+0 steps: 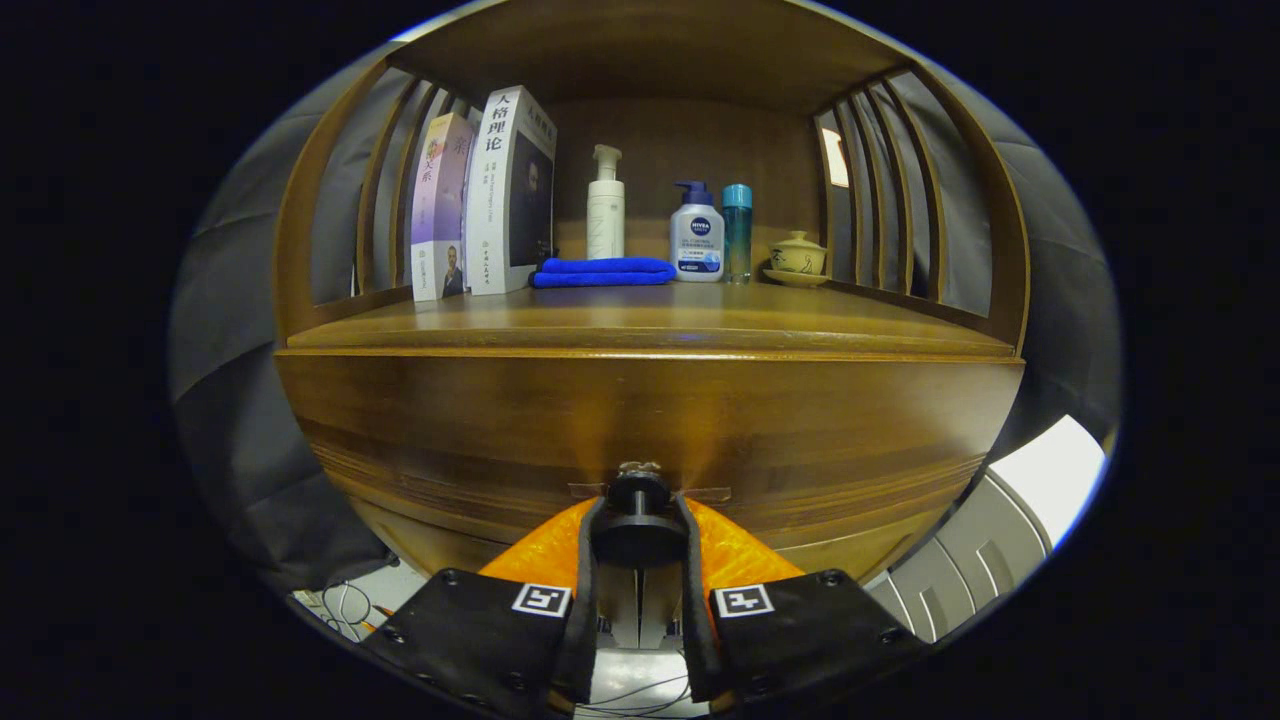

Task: Pull open the drawer, take out the items inside it, and place them on the countertop above the cabinet.

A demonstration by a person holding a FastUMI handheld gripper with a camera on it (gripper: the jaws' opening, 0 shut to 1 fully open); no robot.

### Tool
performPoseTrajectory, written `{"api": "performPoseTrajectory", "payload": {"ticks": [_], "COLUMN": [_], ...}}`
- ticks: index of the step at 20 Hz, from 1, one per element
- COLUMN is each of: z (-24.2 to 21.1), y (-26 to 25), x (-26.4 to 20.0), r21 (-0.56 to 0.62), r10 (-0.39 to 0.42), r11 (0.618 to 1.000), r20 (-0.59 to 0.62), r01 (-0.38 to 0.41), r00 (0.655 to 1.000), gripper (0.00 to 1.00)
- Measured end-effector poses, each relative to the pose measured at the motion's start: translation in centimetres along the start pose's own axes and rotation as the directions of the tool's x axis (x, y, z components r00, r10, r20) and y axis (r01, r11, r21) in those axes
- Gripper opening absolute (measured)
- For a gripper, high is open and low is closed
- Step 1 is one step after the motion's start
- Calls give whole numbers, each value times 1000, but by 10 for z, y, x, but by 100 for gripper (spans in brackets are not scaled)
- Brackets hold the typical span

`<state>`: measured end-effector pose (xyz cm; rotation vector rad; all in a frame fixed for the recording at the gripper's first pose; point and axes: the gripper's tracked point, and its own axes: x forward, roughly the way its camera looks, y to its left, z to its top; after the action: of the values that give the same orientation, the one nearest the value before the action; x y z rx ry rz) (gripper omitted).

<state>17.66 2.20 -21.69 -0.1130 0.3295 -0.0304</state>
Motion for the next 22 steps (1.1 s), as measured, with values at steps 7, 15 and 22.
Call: {"api": "performPoseTrajectory", "payload": {"ticks": [7,15,22], "z": [-2,-14,-29], "y": [-2,-3,-5], "x": [0,-34,-72], "r21": [1,24,21], "r10": [28,35,60], "r11": [1000,999,998], "r20": [5,8,20], "r01": [-28,-35,-61], "r00": [1000,999,998], "gripper": [25,25,25]}}
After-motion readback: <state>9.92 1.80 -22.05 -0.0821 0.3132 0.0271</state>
